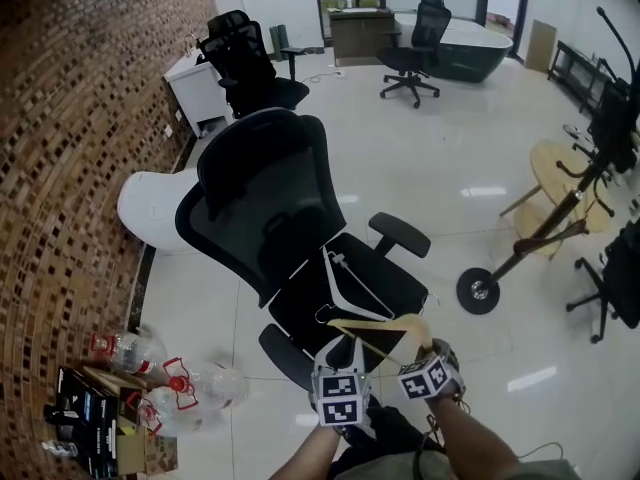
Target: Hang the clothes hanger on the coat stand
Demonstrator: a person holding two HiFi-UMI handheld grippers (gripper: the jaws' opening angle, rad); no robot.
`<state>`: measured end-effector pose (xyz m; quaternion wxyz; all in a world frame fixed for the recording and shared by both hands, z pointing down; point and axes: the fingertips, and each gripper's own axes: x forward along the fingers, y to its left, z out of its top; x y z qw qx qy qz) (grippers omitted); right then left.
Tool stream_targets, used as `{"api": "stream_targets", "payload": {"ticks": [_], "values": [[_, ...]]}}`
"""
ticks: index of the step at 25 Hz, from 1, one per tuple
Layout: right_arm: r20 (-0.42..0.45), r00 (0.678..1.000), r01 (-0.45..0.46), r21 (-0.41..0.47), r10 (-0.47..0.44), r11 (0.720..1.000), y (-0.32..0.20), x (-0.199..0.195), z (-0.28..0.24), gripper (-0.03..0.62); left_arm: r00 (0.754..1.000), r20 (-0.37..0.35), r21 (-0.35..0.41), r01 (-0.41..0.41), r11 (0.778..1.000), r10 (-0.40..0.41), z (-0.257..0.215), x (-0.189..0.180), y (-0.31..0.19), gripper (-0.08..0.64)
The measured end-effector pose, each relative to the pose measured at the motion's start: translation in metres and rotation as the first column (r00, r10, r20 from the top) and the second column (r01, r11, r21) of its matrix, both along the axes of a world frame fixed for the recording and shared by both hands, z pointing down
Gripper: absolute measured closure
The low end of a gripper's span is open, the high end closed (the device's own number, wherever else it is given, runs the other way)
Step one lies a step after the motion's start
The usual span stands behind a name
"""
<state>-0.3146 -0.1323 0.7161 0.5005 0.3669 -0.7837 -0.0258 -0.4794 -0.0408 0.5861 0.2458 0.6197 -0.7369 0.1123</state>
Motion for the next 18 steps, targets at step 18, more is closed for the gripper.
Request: {"api": "stream_targets", "payload": {"ticks": [18], "values": [[0.160, 0.963, 0.138, 0.402, -0.218, 0.905, -0.057, 0.212, -0.258, 0.526, 0.992, 0.107, 0.215, -0.091, 0.972, 0.070, -0.174, 0.254, -0.051, 0.482]]}}
